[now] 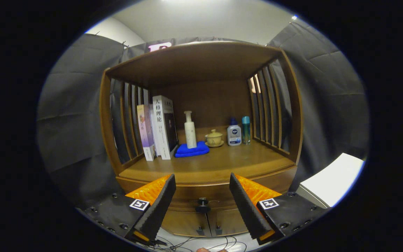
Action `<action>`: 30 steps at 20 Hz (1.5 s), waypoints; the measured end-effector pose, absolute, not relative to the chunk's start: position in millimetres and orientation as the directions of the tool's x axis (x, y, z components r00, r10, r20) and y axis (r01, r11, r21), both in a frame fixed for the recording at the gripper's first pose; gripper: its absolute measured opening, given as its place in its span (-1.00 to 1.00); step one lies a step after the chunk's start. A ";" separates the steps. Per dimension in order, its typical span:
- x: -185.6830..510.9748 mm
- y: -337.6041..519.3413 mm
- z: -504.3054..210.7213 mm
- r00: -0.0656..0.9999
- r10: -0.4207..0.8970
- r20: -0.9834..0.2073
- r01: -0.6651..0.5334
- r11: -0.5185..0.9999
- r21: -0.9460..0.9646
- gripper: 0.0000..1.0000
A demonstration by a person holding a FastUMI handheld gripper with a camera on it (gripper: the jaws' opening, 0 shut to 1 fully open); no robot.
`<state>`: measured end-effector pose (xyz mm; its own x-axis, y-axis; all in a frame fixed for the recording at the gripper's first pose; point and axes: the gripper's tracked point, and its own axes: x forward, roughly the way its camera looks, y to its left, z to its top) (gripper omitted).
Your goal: Pull open the drawer, take out the items inside it, and place them on the countertop above the cabinet.
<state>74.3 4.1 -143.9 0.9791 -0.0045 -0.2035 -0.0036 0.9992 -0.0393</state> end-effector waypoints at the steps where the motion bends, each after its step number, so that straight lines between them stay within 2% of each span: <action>1: 80.6 2.2 -158.3 0.975 -0.011 -0.223 -0.003 0.998 -0.060 0.95; 14: 121.1 -16.3 -278.7 0.915 -0.051 -0.401 0.035 0.998 -0.048 0.96; 20: 127.9 -9.7 -291.6 0.913 -0.043 -0.406 0.002 0.995 -0.101 0.87; 24: 128.1 -1.9 -293.9 0.906 -0.015 -0.422 -0.031 0.994 -0.102 -0.02; 25: 128.8 -2.0 -296.2 0.902 -0.009 -0.431 -0.037 0.994 -0.099 -0.04; 28: 127.8 -0.4 -297.4 0.898 0.028 -0.440 -0.058 0.997 -0.055 -0.42; 30: 125.2 -1.3 -296.5 0.893 0.039 -0.448 -0.071 0.996 -0.055 -0.50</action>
<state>125.2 -1.3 -296.5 0.8930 0.0387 -0.4483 -0.0707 0.9960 -0.0550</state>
